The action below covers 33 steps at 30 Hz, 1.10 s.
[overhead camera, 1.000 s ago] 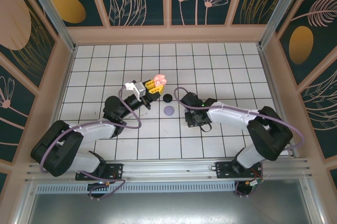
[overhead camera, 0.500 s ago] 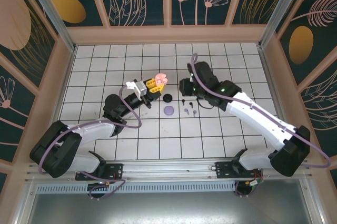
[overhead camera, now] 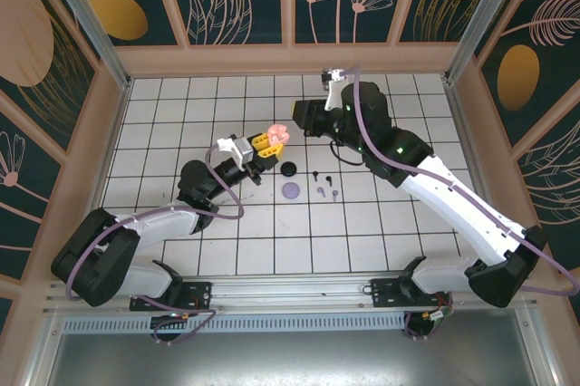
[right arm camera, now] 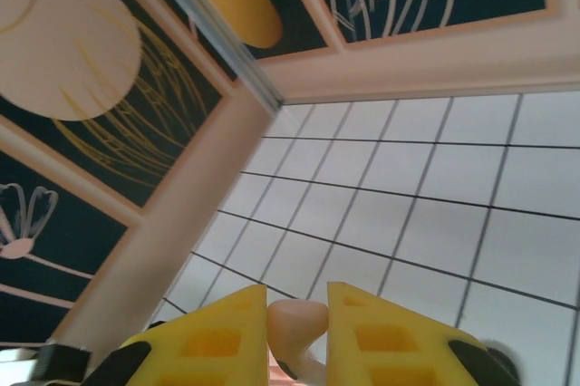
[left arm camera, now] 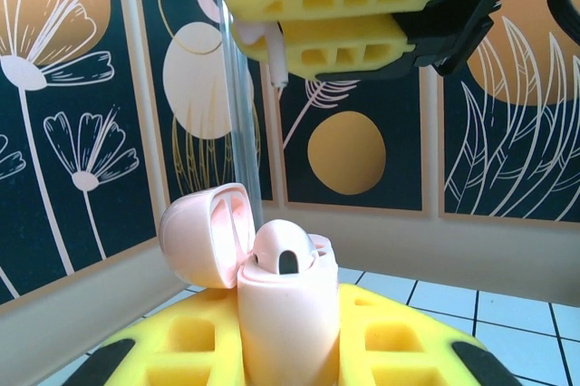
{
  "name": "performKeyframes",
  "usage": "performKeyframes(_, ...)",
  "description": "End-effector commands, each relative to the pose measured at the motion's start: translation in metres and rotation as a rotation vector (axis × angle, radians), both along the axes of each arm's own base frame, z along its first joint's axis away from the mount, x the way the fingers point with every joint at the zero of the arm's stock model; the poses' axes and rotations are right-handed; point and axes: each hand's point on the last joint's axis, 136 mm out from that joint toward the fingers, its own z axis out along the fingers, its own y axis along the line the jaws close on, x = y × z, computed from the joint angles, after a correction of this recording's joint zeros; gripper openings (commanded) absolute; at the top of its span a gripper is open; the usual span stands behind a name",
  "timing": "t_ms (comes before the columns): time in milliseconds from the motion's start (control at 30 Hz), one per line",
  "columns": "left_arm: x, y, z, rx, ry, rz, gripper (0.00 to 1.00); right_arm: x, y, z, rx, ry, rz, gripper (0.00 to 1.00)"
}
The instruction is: Insert wireless bluetooth earbuds into charging case
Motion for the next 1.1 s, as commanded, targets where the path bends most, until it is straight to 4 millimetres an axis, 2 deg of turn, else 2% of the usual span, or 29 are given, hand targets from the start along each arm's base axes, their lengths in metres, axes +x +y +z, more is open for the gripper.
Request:
performKeyframes(0, -0.004, -0.003, 0.022, -0.039, -0.062, -0.020, 0.00, -0.015, 0.010, 0.026, 0.111, -0.076, 0.062, 0.18)
performKeyframes(567, -0.002, -0.004, 0.028, -0.063, -0.068, -0.021, 0.00, -0.031, 0.019, -0.009, 0.135, -0.013, 0.081, 0.18)
performKeyframes(1067, -0.004, -0.007, 0.030, -0.065, -0.070, -0.033, 0.00, -0.023, 0.026, -0.019, 0.120, -0.017, 0.073, 0.18)
